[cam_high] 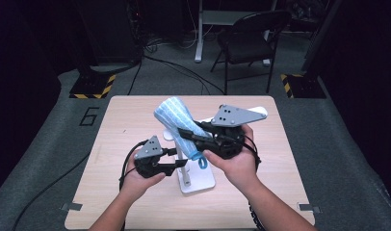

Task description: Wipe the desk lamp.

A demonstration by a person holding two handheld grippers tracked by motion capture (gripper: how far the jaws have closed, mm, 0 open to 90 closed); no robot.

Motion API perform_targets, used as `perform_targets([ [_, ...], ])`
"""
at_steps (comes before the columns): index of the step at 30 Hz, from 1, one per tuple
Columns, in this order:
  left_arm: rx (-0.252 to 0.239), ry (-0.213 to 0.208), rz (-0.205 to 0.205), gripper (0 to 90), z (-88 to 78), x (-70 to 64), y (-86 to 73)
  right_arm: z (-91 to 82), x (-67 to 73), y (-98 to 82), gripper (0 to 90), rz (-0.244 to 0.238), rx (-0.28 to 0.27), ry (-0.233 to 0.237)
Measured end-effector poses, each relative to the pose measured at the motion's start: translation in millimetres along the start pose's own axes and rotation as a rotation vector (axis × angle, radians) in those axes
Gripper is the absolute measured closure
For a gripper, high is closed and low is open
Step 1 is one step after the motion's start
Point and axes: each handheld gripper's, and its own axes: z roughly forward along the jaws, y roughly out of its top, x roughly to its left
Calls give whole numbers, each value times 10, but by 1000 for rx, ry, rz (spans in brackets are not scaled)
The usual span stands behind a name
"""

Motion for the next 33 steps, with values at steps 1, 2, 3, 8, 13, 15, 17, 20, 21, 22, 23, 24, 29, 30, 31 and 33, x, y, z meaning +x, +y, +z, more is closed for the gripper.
perform_targets([
  [1,-2,0,0,528,1,-1,-1,5,1,-1,688,1,-2,-1],
  [2,-5,4,-1,528,3,-4,-4,8,-1,-1,688,-2,-3,-2],
  [3,-5,5,-1,528,3,-6,-4,11,-2,0,687,-3,0,0],
  [8,2,2,-1,528,5,-10,2,37,-5,2,685,-7,0,1],
  [13,-4,4,-3,528,8,-12,-3,67,8,9,683,1,1,2],
  [15,-4,2,-4,528,9,-13,-1,87,11,13,683,-3,-6,3],
  [17,0,0,0,528,8,-12,1,102,15,20,682,-3,-5,7],
  [20,0,6,6,528,8,-8,4,135,30,38,680,0,-1,7],
  [21,0,6,7,528,8,-8,4,147,32,46,679,-4,3,9],
  [22,0,6,7,528,7,-8,4,164,41,55,679,-5,3,11],
  [23,0,6,8,529,6,-8,4,173,46,59,679,-6,2,11],
  [24,-4,8,8,529,7,-7,1,183,53,63,679,-10,5,11],
  [29,-2,5,11,529,4,-5,-1,206,68,67,679,-19,9,6],
  [30,-4,4,10,529,5,-6,-1,207,63,65,679,-24,8,3],
  [31,-12,6,1,529,11,-14,-2,208,60,64,680,-26,10,0],
  [33,-14,8,0,529,13,-15,-5,204,51,59,682,-26,16,-3],
])
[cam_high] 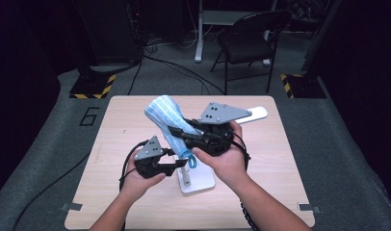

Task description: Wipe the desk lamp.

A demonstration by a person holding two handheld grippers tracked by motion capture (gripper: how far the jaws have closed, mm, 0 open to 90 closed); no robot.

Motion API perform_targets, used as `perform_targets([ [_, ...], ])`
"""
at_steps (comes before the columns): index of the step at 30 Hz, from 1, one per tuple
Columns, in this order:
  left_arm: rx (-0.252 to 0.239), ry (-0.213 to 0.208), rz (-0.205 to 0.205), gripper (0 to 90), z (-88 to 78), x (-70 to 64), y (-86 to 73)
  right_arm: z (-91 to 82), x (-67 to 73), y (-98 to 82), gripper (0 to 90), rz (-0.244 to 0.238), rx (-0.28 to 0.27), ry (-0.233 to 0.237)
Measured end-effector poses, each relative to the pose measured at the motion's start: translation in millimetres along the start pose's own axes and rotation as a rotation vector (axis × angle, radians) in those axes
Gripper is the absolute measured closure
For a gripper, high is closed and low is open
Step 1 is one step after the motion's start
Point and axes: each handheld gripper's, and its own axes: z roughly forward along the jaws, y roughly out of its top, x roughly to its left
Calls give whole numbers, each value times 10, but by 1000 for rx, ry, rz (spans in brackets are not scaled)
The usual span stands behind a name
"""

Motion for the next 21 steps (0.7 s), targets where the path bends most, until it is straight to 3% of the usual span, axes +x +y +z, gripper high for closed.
perform_targets([
  [12,-13,-3,-14,529,-1,-3,-16,-37,-64,-23,691,17,20,-15],
  [21,5,-11,2,530,-30,24,-19,-109,-122,-42,691,26,24,-37],
])
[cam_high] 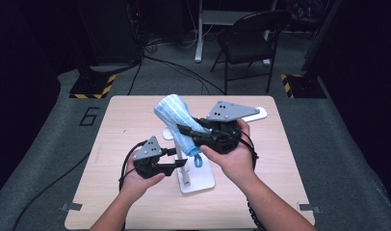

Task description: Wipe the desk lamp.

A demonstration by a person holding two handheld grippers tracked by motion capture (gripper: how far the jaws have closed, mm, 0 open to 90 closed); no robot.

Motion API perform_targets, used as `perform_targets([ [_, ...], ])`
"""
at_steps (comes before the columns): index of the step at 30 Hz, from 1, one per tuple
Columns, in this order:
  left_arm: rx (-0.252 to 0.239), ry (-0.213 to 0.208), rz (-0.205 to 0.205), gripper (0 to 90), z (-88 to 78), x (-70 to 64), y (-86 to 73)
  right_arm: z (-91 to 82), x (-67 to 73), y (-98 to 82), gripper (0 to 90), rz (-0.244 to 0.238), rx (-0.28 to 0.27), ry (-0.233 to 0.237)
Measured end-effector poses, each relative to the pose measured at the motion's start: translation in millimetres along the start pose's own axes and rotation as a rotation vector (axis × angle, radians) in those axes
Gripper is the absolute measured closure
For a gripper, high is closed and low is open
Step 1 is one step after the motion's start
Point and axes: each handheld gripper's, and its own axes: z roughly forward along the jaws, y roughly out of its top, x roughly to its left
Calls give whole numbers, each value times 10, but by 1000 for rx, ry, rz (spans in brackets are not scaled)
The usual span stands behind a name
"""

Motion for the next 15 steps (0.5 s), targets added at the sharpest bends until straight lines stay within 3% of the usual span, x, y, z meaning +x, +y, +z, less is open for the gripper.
perform_targets([
  [15,-3,-3,-1,531,-37,20,-22,-116,-102,-26,692,21,13,-38],
])
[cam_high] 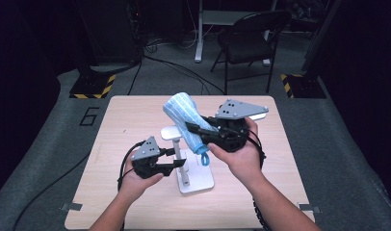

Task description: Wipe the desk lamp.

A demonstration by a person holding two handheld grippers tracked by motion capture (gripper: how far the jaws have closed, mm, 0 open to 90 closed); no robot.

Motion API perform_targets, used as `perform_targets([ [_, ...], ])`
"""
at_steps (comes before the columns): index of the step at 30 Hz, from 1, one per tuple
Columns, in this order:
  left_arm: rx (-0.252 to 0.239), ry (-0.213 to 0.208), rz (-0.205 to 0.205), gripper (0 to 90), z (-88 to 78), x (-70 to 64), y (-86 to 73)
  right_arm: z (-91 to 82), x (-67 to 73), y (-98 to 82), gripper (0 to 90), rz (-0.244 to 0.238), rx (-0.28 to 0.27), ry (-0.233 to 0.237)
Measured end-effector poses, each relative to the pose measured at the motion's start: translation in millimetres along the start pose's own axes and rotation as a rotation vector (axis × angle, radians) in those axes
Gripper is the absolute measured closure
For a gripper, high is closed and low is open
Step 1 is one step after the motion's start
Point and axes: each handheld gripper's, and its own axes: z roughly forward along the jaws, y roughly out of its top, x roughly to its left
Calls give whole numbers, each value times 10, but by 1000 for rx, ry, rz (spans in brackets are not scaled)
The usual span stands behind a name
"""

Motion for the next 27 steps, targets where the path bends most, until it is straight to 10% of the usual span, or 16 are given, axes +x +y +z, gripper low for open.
perform_targets([
  [27,-6,4,-1,531,-74,42,-36,-129,-138,-40,691,21,7,-38],
])
